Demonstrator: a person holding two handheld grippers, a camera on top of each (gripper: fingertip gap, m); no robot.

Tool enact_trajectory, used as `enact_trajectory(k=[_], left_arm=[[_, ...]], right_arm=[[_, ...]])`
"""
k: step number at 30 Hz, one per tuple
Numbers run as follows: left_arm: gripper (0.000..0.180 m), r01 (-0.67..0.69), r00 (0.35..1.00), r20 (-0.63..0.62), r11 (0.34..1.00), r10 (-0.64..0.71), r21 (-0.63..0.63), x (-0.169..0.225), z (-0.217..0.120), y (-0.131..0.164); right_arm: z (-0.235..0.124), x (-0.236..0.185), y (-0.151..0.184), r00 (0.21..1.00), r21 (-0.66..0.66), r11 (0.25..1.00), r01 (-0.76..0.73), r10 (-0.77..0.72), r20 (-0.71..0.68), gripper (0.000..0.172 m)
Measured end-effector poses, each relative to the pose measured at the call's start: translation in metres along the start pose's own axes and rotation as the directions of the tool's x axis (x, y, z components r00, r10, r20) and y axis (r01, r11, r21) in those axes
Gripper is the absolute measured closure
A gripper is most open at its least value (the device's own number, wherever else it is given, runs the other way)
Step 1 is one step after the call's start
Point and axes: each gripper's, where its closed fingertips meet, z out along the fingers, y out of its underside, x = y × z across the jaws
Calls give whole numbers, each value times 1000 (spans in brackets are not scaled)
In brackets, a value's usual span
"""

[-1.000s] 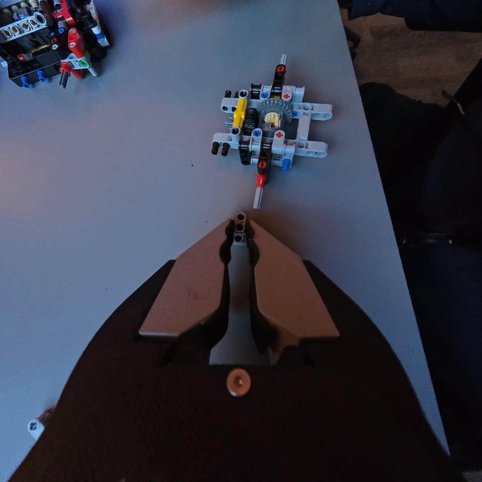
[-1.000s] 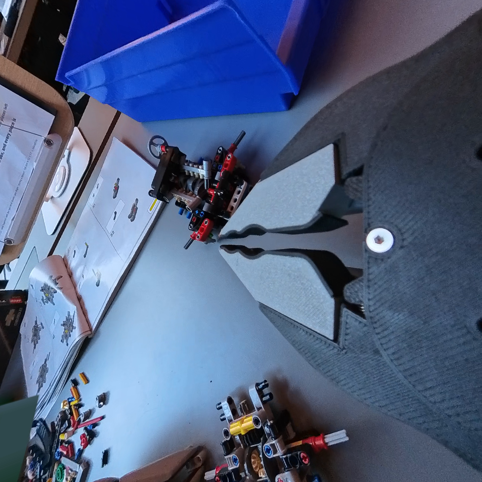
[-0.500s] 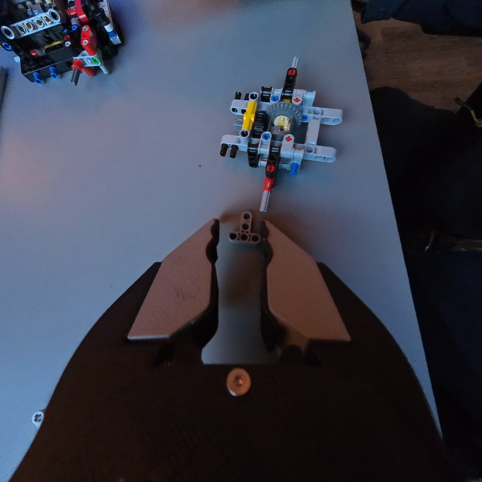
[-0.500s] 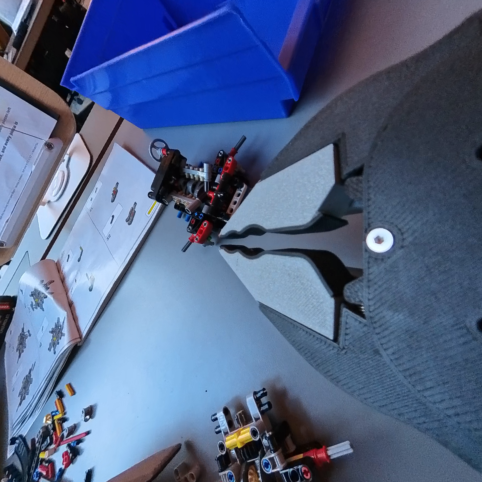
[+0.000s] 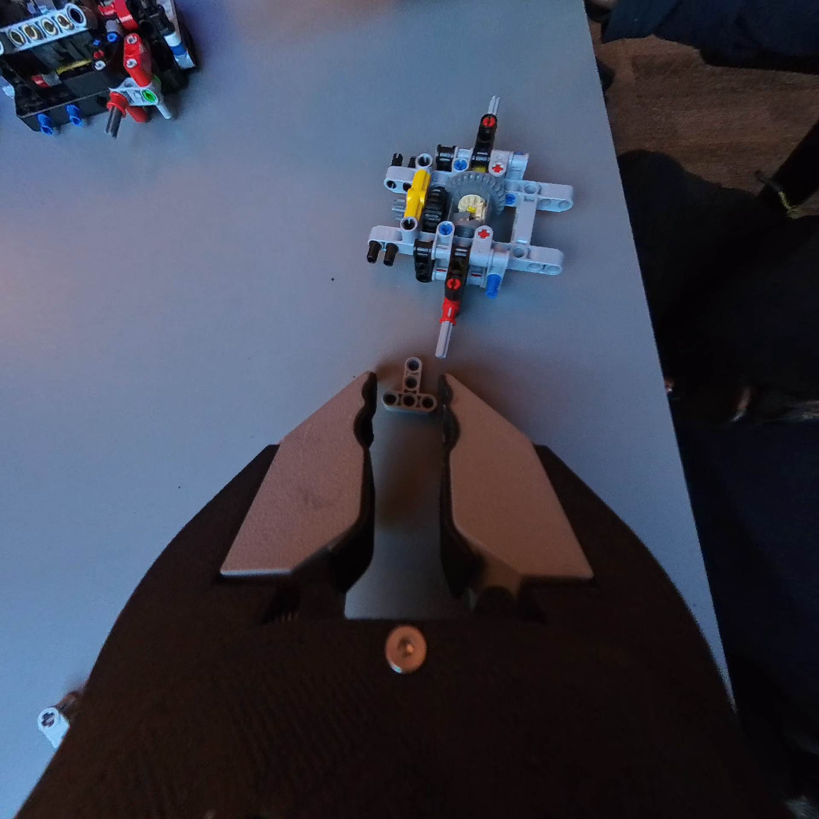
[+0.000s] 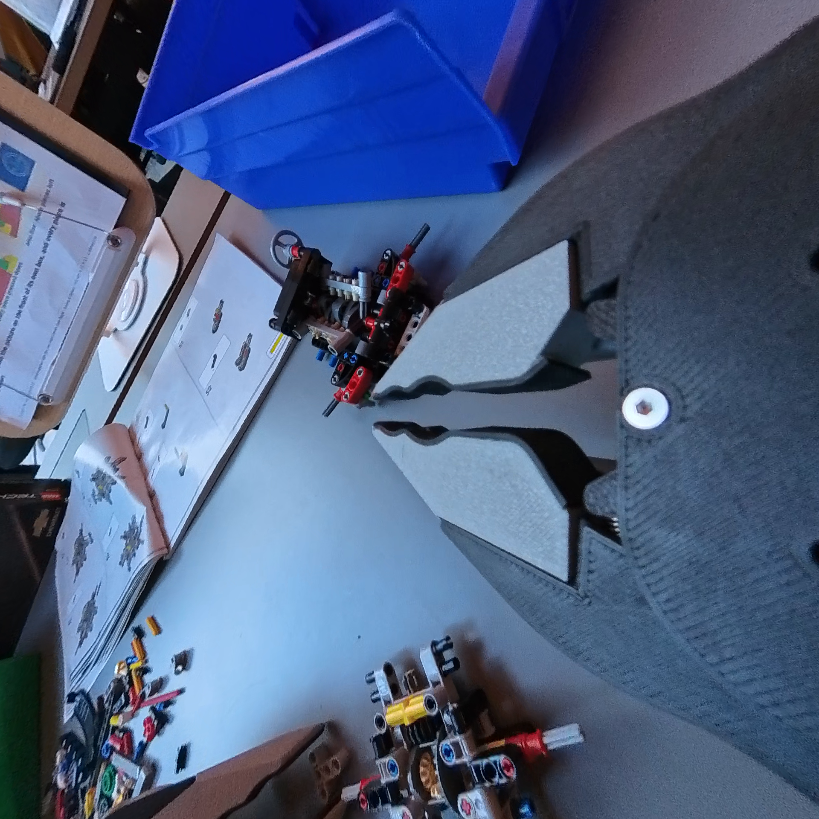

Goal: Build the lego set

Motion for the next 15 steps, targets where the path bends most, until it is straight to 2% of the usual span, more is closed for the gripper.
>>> enact_trajectory(k=[4,6,9,11,15], left_arm=[[159,-19,1000,-1,1000,19,-6,2,-1,1],[175,-39,999,0,999,39,-9,2,-2,2],[175,-39,999,31,999,40,-9,-6,-4,4],[175,-20,998,55,1000,20,-14,-14,-6,7],[172,7,996,93,999,-5,-31,-27,-13,13]], right_arm=[[-8,-19,-13,996,97,994,41,-48,73,165],[-16,-37,-15,988,117,993,33,-50,147,162],[-31,-77,-9,955,77,996,36,-57,290,156],[-43,-104,1,922,8,995,95,-91,376,155],[-62,-125,25,897,-122,957,262,-195,396,151]])
